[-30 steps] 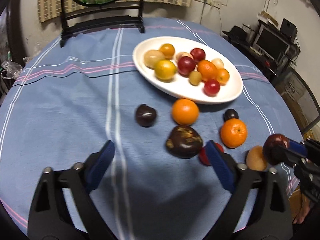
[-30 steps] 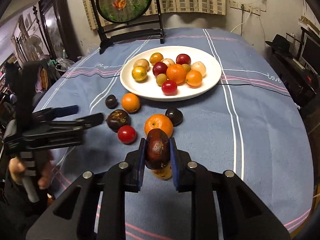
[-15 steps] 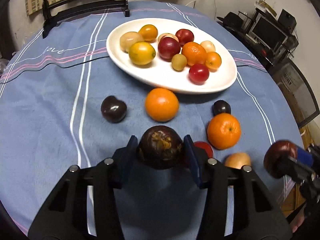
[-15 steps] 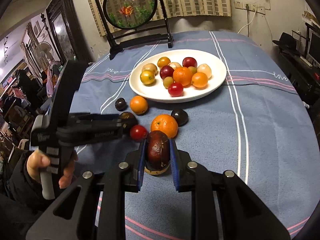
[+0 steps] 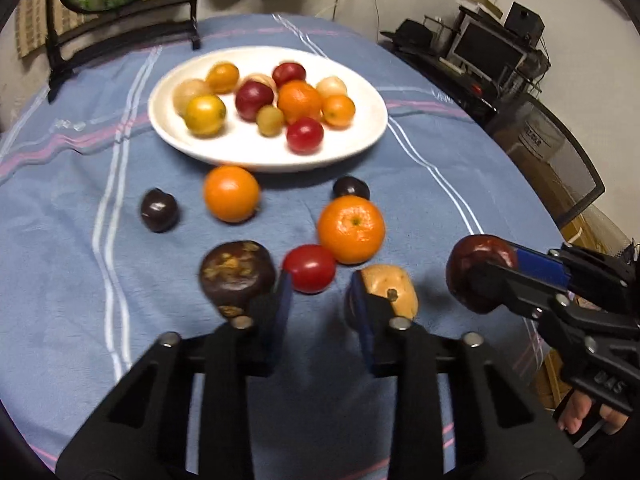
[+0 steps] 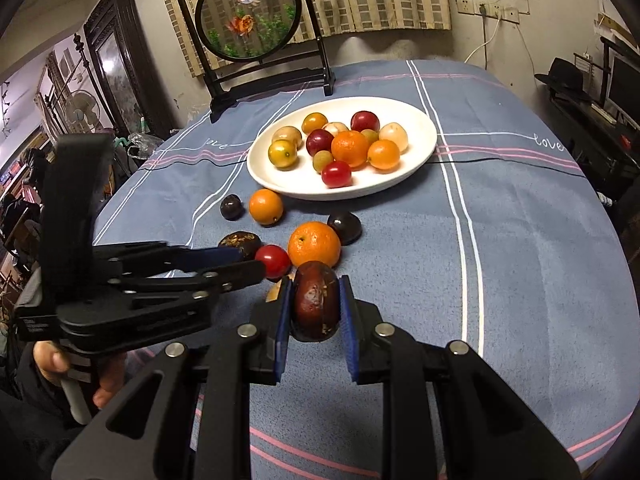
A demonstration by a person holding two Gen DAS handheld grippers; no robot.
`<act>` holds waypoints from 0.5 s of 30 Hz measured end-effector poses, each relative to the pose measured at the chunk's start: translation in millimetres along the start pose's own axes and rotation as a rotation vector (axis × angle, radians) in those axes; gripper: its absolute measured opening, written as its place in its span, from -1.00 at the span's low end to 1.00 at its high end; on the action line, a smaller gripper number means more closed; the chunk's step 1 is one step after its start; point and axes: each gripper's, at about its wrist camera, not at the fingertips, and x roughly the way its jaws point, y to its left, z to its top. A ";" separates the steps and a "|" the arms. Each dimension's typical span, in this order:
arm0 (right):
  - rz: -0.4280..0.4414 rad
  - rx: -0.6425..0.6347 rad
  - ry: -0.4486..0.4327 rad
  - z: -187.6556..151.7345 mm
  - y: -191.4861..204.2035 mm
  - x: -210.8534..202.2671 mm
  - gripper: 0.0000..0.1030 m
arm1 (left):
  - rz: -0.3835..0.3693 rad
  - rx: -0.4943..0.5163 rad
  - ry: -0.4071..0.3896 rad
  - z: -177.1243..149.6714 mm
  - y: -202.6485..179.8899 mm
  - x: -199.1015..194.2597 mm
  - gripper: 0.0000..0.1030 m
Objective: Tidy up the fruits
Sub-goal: 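Grasp a red tomato with the left tool while the right tool holds its dark fruit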
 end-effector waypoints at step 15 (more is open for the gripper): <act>0.014 0.025 -0.012 -3.6 -10.6 -5.6 -0.55 | 0.002 -0.004 0.012 4.5 6.6 19.9 -0.39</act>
